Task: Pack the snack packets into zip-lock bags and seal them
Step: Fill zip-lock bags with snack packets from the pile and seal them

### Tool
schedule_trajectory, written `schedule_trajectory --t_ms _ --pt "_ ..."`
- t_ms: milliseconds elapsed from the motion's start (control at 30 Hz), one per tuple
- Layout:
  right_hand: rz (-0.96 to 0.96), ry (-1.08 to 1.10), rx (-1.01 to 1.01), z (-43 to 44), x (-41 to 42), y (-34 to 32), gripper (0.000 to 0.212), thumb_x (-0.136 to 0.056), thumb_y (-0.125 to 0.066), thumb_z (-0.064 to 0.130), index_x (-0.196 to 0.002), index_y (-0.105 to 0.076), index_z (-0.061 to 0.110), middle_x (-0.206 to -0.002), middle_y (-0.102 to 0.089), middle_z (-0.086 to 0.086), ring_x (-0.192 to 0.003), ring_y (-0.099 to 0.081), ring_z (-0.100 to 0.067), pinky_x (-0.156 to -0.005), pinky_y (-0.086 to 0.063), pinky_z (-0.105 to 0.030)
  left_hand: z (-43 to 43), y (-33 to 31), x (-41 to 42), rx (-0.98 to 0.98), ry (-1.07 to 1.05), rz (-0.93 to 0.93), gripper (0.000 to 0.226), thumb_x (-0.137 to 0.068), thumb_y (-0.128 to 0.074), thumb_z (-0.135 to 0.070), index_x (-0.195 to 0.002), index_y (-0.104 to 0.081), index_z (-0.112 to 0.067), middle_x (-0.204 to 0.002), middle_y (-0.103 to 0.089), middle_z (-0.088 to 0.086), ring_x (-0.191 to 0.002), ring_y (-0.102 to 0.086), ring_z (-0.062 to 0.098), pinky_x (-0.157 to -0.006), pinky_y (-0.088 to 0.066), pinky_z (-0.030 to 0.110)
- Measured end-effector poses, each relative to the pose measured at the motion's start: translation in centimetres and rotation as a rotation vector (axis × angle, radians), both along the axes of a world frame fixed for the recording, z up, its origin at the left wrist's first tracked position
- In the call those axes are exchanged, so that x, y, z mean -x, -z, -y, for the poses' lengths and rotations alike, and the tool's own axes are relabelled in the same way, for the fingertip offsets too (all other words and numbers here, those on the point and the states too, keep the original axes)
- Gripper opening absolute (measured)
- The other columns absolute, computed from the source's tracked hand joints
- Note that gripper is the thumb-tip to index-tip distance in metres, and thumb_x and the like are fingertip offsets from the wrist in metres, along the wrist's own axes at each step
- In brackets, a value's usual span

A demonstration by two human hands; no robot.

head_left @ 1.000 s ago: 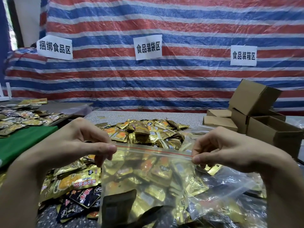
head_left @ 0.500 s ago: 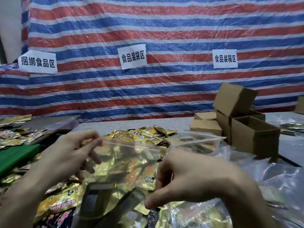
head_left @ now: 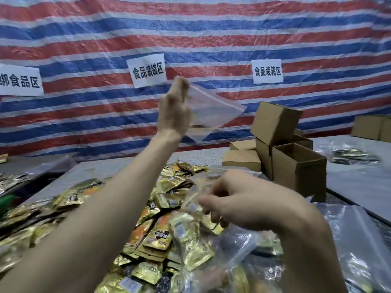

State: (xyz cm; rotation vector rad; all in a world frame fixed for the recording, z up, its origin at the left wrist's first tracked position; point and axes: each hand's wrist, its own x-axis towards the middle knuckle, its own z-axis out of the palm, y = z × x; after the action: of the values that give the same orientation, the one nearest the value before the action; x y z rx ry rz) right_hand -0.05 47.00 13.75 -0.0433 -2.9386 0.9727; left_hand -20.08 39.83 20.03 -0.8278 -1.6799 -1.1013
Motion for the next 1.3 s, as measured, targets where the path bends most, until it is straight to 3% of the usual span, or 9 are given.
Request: schedule_trajectory --t_ms 67,233,367,567,667,800,933,1067,1300 --pt "-0.019 0.05 0.021 -1.2 0.0 0.1 0.038 -0.099 -0.055 0.041 -0.093 -0.072 0.008 -0.092 -0.075 -0.013 -0.066 -0.063 -0.023 -0.058 -0.048 -0.032 -1.6 4.2 0.1 0.17 0.039 0.073 0.017 -0.104 -0.046 -0.012 -0.106 -0.06 -0.003 -0.08 -0.07 0.015 -0.066 -0.067 0.03 -0.055 -0.057 0.044" --pt "-0.036 0.057 0.081 -2.7 0.6 0.6 0.033 -0.099 -0.055 0.036 -0.094 -0.073 0.009 -0.096 -0.074 -0.017 -0.073 -0.063 -0.024 -0.069 -0.05 -0.038 0.3 16.2 -0.3 0.733 0.125 0.385 0.014 -0.094 -0.059 -0.019 -0.1 -0.071 -0.023 -0.098 -0.072 -0.002 -0.09 -0.066 0.022 -0.074 -0.052 0.036" --pt "-0.042 0.036 0.091 -2.2 1.4 0.9 0.023 -0.099 -0.057 0.033 -0.092 -0.072 0.017 -0.09 -0.076 -0.008 -0.073 -0.068 -0.019 -0.066 -0.053 -0.029 2.7 19.7 -1.2 0.668 0.168 0.474 0.012 -0.097 -0.058 -0.024 -0.095 -0.07 -0.025 -0.089 -0.067 -0.007 -0.086 -0.065 0.018 -0.075 -0.054 0.038" --pt "-0.102 -0.06 0.073 -0.7 2.3 0.9 0.012 -0.099 -0.057 0.033 -0.1 -0.068 0.029 -0.094 -0.074 -0.004 -0.089 -0.069 -0.023 -0.082 -0.056 -0.043 6.8 18.6 -4.8 0.588 0.218 0.496 0.031 -0.098 -0.058 -0.029 -0.128 -0.06 -0.037 -0.134 -0.06 -0.017 -0.122 -0.054 0.004 -0.105 -0.045 0.037" --pt "-0.103 -0.12 0.074 0.5 2.8 0.9 0.011 -0.098 -0.059 0.036 -0.104 -0.067 0.033 -0.096 -0.073 0.002 -0.089 -0.069 -0.013 -0.082 -0.057 -0.035 11.0 17.9 -8.1 0.464 0.254 0.52 0.025 -0.098 -0.058 -0.034 -0.122 -0.063 -0.034 -0.126 -0.062 -0.02 -0.119 -0.055 -0.002 -0.103 -0.047 0.033" --pt "-0.161 -0.256 0.07 2.3 3.2 1.0 0.011 -0.096 -0.06 0.037 -0.106 -0.065 0.037 -0.1 -0.072 0.007 -0.091 -0.068 -0.005 -0.081 -0.053 -0.027 18.6 18.5 -12.6 0.335 0.193 0.57 0.019 -0.092 -0.061 -0.033 -0.11 -0.066 -0.037 -0.107 -0.064 -0.029 -0.102 -0.061 -0.004 -0.08 -0.052 0.015" --pt "-0.185 -0.382 0.073 4.2 3.2 1.0 0.022 -0.086 -0.061 0.046 -0.105 -0.067 0.038 -0.099 -0.074 0.008 -0.091 -0.069 -0.003 -0.081 -0.052 -0.026 27.1 21.1 -14.8 0.348 -0.096 0.697 0.021 -0.094 -0.066 -0.023 -0.11 -0.066 -0.036 -0.1 -0.066 -0.025 -0.09 -0.064 -0.001 -0.076 -0.054 0.019" --pt "-0.183 -0.469 0.049 5.2 3.3 1.0 0.036 -0.069 -0.058 0.066 -0.1 -0.066 0.05 -0.101 -0.073 0.016 -0.091 -0.069 -0.001 -0.079 -0.053 -0.031 35.0 23.2 -15.7 0.383 -0.379 0.778 0.027 -0.094 -0.066 -0.02 -0.118 -0.062 -0.032 -0.118 -0.065 -0.013 -0.099 -0.058 -0.005 -0.084 -0.049 0.016" --pt "-0.119 -0.464 0.006 5.2 3.5 1.3 0.073 -0.044 -0.051 0.101 -0.1 -0.064 0.056 -0.1 -0.073 0.021 -0.089 -0.071 -0.003 -0.071 -0.055 -0.029 44.6 24.9 -16.0 0.55 -1.225 1.011 0.056 -0.096 -0.048 -0.051 -0.132 -0.052 -0.009 -0.134 -0.053 0.016 -0.119 -0.05 0.036 -0.094 -0.041 0.045"
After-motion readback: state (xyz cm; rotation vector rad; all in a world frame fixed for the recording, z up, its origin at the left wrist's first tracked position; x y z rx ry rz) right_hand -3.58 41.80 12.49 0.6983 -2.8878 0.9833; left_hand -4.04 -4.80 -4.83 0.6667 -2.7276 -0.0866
